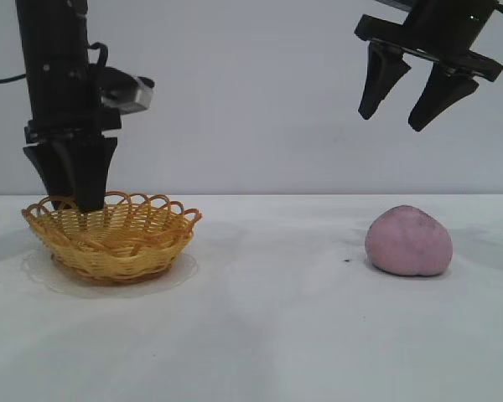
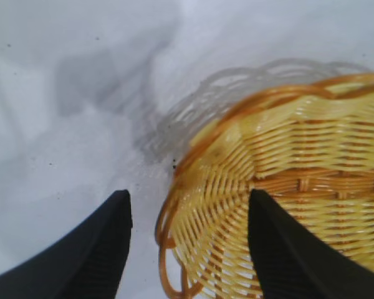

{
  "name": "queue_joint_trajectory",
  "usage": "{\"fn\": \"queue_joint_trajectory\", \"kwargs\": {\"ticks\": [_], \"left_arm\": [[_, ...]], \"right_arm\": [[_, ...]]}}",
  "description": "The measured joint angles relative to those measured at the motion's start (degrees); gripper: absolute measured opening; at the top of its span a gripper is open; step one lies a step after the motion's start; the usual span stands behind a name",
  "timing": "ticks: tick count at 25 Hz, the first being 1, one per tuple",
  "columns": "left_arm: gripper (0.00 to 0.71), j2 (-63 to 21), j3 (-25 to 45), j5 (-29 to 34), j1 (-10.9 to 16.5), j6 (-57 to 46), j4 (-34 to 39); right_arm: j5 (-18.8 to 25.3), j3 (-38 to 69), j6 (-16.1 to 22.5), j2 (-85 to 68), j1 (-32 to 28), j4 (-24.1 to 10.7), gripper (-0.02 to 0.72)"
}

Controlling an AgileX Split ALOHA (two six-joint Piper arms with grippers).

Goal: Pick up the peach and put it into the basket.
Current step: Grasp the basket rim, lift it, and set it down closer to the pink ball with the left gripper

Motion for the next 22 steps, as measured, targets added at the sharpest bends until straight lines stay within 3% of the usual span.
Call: {"fn": "queue_joint_trajectory", "kwargs": {"ticks": [1, 4, 6, 9, 10, 22], "left_arm": [[0.367, 0.4, 0.0, 0.4, 0.0, 0.0, 0.2], [0.155, 0.8, 0.0, 1.7, 0.0, 0.0, 0.6], [0.064, 0.8, -0.5, 3.1, 0.0, 0.0, 0.6], [0.064, 0.3, -0.9, 3.9, 0.0, -2.0, 0.4], [0.0, -0.1, -1.3, 4.3, 0.0, -3.2, 0.4], [0.0, -8.3, -2.2, 4.8, 0.0, -28.0, -1.9]], "right_arm": [[0.0, 0.0, 0.0, 0.0, 0.0, 0.0, 0.439], [0.1, 0.0, 0.0, 0.0, 0.0, 0.0, 0.439], [0.1, 0.0, 0.0, 0.0, 0.0, 0.0, 0.439], [0.1, 0.0, 0.0, 0.0, 0.0, 0.0, 0.439], [0.1, 0.0, 0.0, 0.0, 0.0, 0.0, 0.439], [0.4, 0.0, 0.0, 0.0, 0.0, 0.0, 0.439]]}}
